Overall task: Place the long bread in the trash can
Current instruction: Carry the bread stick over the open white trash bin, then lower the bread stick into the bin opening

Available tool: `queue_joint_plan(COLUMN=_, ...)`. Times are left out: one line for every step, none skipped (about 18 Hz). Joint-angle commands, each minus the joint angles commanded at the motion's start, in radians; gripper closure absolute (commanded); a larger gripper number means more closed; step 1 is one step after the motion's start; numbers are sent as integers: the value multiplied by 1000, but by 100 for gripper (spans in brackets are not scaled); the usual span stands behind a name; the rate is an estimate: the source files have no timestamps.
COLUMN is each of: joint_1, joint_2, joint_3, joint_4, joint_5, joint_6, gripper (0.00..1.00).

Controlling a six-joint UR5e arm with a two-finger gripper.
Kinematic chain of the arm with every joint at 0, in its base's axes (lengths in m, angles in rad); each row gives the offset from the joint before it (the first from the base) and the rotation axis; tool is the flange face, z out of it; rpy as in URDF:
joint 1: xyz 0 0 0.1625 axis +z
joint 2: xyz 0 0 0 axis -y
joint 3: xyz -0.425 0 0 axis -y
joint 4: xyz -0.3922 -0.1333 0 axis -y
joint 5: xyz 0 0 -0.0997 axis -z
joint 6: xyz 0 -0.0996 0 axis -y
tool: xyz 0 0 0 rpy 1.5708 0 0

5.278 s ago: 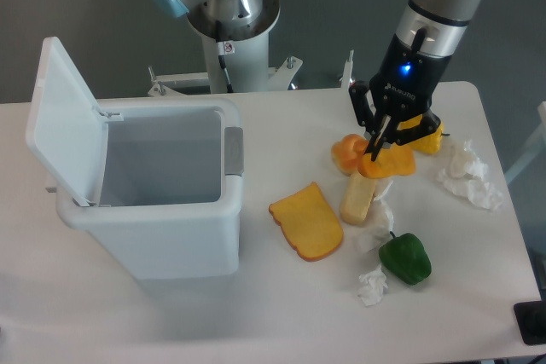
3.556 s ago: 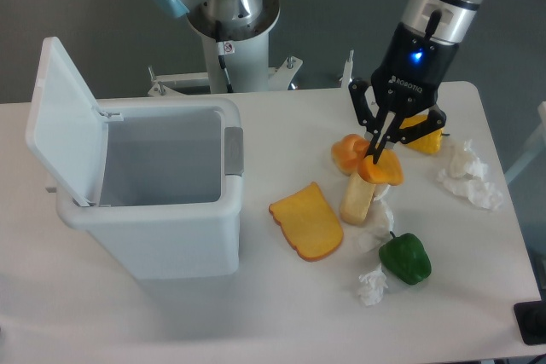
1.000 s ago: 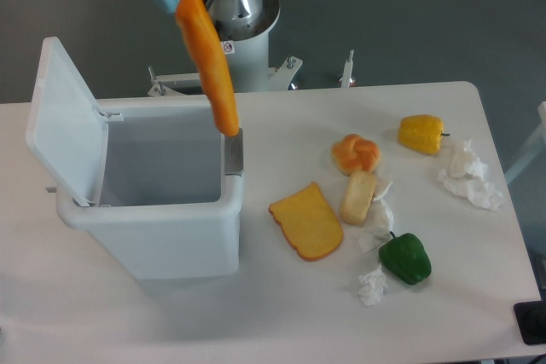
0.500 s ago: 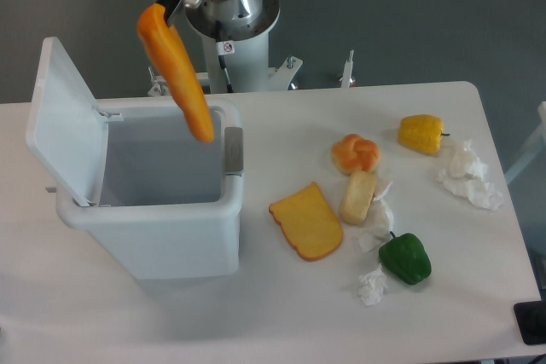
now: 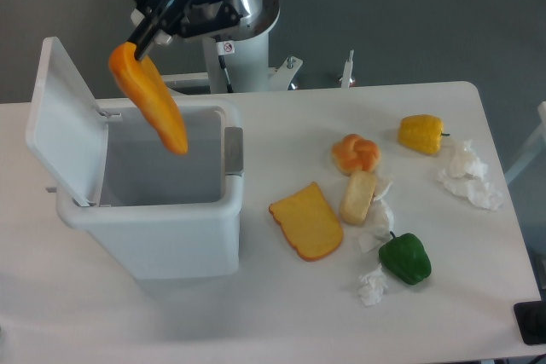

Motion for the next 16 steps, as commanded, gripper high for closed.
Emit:
queue_joint_plan(joint_1=-2, joint_2=-5, joint_3=0, joint_4=0, joint_5=0, joint_6=0, gripper=93)
queue_joint_plan(joint_1=-2, joint_2=-12, joint_3=-2, joint_4=0, joint_5=0, joint_6=2, gripper=93)
queue_joint_plan(joint_1=-5, joint_2=-21, joint_3=0, joint_4=0, joint_5=0, joint_6=2, gripper=93)
queue_joint_plan(joint_1=-9, joint_2=-28, joint_3=0, joint_4=0, joint_5=0, joint_6=2, gripper=93)
queue_joint_plan(joint_1=-12, joint_2=-38, joint_3=0, joint_4=0, joint_5=0, joint_6=2, gripper=91)
queue_joint_plan(joint_1=-14, joint_2=-45, joint_3=-2, joint_4=0, joint_5=2, joint_6=2, gripper=90)
queue_joint_plan(joint_1=-14, joint_2=-46, joint_3=-2, joint_4=0, joint_5=2, joint_6=2, gripper=90)
queue_joint_plan(joint_1=-14, joint_2=-46, joint_3=-8, joint_4=0, joint_5=2, joint_6=2, gripper=90)
queue_joint_plan(joint_1=-14, joint_2=-45, joint_3=-17, joint_4=0, joint_5=2, joint_6=2, gripper=90)
queue_joint_plan(joint_1=-14, joint_2=-45, joint_3=-26, joint_4=0, joint_5=3, joint_6=3, gripper=90)
queue_joint_plan(joint_1=-14, joint_2=-43, joint_3=-35, joint_4=0, joint_5=3, joint_6=6, gripper=90)
queue_joint_plan(joint_1=-14, joint_2=-43, joint_3=-43, joint_4=0, joint_5=5, joint_6=8, gripper=90)
queue_joint_plan(joint_1=-12, joint_2=-42, joint_3=-52, joint_4=0, joint_5=5, joint_6=8, gripper=90)
queue_joint_plan(joint_1=-12, joint_2=-43, joint_3=-55, joint_4=0, joint_5=5, joint_6=8, gripper=90)
queue_joint_plan(joint_1=-12, joint_2=-40, joint_3=-67, joint_4=0, joint_5=5, joint_6=8, gripper=90)
queue_joint_plan(joint_1=-12, joint_2=-38, joint_3=-75, joint_4=0, joint_5=5, joint_6=9, gripper=90)
